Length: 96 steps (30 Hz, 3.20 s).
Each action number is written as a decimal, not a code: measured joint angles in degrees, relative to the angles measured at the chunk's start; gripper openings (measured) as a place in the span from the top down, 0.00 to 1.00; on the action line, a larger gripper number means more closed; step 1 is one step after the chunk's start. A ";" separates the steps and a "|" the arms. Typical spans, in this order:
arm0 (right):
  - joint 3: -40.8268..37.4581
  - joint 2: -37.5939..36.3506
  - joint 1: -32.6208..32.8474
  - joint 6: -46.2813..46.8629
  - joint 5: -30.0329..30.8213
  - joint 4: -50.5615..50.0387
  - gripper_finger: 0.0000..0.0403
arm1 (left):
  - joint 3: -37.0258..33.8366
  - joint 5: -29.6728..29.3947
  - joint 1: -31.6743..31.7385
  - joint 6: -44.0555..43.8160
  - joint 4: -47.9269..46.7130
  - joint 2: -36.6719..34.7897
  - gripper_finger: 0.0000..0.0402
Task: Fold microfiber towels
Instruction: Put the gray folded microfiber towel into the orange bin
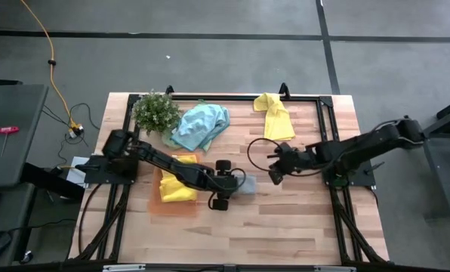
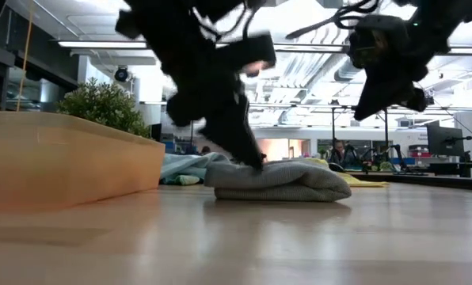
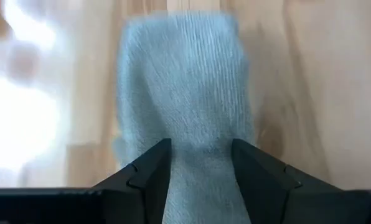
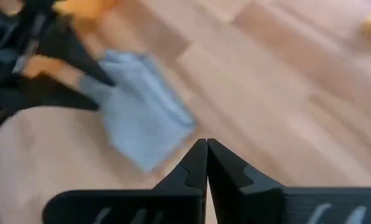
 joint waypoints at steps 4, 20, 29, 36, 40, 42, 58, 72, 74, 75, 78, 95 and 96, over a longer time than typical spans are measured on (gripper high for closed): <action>0.00 2.25 -4.37 -5.08 -10.29 5.82 0.95 | 0.04 0.67 0.00 -0.77 -2.77 -3.51 0.60; 1.83 25.91 -12.09 -18.03 -30.39 33.77 0.43 | -13.00 3.25 -8.37 -26.98 2.72 -24.51 0.60; 4.54 34.06 -10.76 -21.61 -34.36 32.03 0.43 | -21.49 -7.77 -13.20 -41.57 6.85 -33.92 0.60; 3.85 32.61 -4.85 -13.37 -33.53 30.69 0.43 | -20.98 -7.55 -14.18 -42.90 6.63 -31.61 0.60; 3.82 32.37 0.27 -1.98 -27.63 32.91 0.43 | -21.13 -6.81 -13.76 -42.80 3.96 -31.13 0.60; 3.86 32.68 2.78 4.03 -22.70 34.15 0.43 | -21.20 -6.91 -13.34 -42.42 3.14 -31.13 0.60; 3.74 29.35 6.68 28.67 3.96 35.76 0.43 | -21.18 -4.13 -8.05 -34.93 3.43 -31.13 0.60; 3.76 7.41 -1.17 20.37 8.87 8.43 0.43 | -10.12 4.07 -7.78 -15.27 3.35 -12.60 0.57; 3.76 5.46 -1.77 20.39 9.49 7.00 0.43 | -6.90 4.44 -7.78 -11.28 3.22 -9.00 0.54; 3.76 4.67 -1.96 20.37 9.65 6.47 0.43 | -5.57 4.45 -7.78 -9.28 1.93 -7.65 0.52; 3.76 2.82 -2.51 20.44 10.24 4.66 0.43 | -0.84 4.64 -7.78 -4.09 1.76 -3.16 0.46; 3.85 2.17 -2.58 21.06 10.70 1.71 0.43 | 6.01 1.07 -5.64 11.43 -0.47 9.32 0.37; 3.82 2.15 -2.58 21.10 10.58 0.79 0.43 | 6.08 1.19 -5.27 12.12 -0.28 9.77 0.37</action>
